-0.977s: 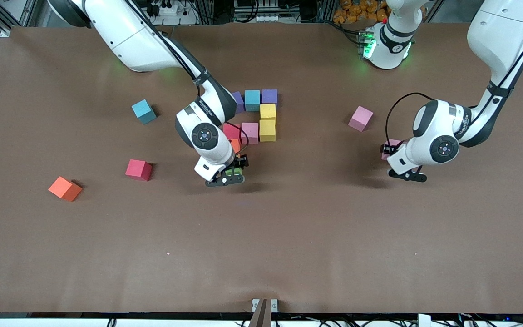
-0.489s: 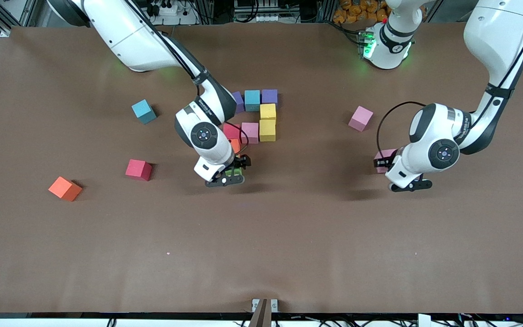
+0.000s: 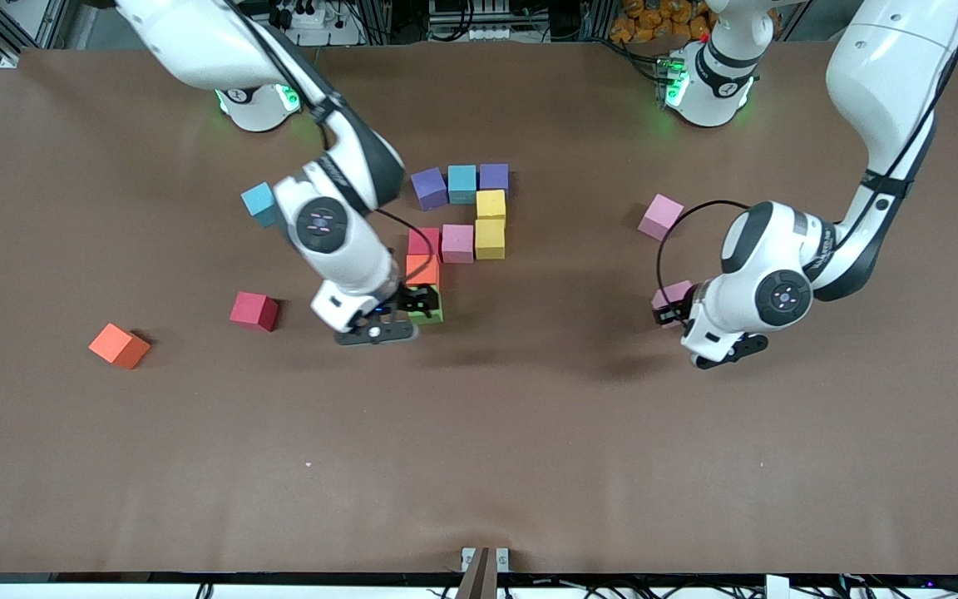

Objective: Form number 2 with 11 blocks

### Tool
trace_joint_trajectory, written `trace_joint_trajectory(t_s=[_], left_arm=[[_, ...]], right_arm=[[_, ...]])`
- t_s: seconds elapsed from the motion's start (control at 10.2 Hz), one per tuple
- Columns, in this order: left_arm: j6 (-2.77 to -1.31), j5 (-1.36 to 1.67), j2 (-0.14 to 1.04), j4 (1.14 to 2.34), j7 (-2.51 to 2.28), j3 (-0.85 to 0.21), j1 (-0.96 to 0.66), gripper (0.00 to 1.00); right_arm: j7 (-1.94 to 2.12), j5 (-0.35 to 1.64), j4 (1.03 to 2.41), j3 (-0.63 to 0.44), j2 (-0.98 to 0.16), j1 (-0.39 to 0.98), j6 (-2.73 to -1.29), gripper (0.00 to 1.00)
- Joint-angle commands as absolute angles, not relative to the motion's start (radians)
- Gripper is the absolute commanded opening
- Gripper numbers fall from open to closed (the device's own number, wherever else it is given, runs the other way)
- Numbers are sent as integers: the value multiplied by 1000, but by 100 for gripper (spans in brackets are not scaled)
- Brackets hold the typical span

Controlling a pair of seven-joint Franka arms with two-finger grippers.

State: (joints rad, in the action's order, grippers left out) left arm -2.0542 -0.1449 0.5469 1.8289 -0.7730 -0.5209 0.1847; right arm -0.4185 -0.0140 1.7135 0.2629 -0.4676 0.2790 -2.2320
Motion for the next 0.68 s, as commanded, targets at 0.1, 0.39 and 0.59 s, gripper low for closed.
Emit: trace_joint_trajectory(t_s=[0.1, 0.39, 0.59], left_arm=[[-2017, -56, 613, 1688, -1053, -520, 74, 26], [-2051, 35, 701, 1565, -1382, -519, -33, 26], [-2167, 90, 713, 1559, -1571, -518, -86, 26]], right_arm=[[-173, -6, 1782, 328, -381, 40, -2067, 100], [96, -15, 1966, 328, -273, -76, -2211, 100], [353, -17, 1977, 328, -278, -220, -2232, 100]])
